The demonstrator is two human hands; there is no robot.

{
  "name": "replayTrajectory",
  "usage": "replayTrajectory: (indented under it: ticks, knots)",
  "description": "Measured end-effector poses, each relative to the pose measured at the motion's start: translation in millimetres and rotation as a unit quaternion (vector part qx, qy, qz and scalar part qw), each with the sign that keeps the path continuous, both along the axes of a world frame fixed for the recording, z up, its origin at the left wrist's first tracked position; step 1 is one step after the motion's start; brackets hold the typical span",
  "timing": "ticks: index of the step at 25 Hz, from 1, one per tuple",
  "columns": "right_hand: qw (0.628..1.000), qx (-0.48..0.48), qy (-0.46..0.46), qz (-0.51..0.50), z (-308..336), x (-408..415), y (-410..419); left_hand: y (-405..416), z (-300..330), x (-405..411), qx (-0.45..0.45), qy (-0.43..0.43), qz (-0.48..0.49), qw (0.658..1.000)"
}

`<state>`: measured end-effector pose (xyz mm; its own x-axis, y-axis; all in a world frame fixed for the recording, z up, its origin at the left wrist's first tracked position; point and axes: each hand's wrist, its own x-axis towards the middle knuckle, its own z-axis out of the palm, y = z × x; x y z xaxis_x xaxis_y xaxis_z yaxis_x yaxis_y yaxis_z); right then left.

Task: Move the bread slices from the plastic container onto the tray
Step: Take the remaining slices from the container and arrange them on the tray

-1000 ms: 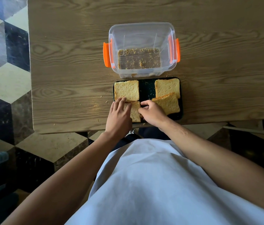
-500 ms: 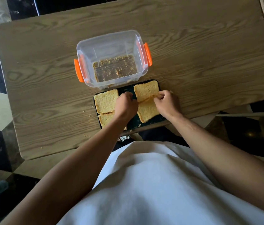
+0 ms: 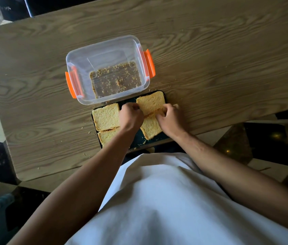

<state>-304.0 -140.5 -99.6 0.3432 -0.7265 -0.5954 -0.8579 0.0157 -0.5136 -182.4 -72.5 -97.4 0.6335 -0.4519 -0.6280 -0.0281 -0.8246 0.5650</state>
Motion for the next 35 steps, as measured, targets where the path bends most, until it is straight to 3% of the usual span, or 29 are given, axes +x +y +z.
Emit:
replayTrajectory:
  ticks: [9,17,29,35]
  knots:
    - [0.999,-0.026,-0.035,0.012,1,-11,1,16,-4,-5,0.011,-0.068,-0.014,0.998]
    - [1.000,0.001,-0.023,0.010,-6,-19,11,46,-4,-38,0.038,0.054,0.099,0.993]
    - [1.000,0.017,0.011,-0.015,-14,-35,17,50,-1,-45,0.018,0.054,0.024,0.998]
    - [0.998,-0.050,0.033,0.030,-10,-34,23,45,-3,-44,0.027,0.069,0.030,0.997]
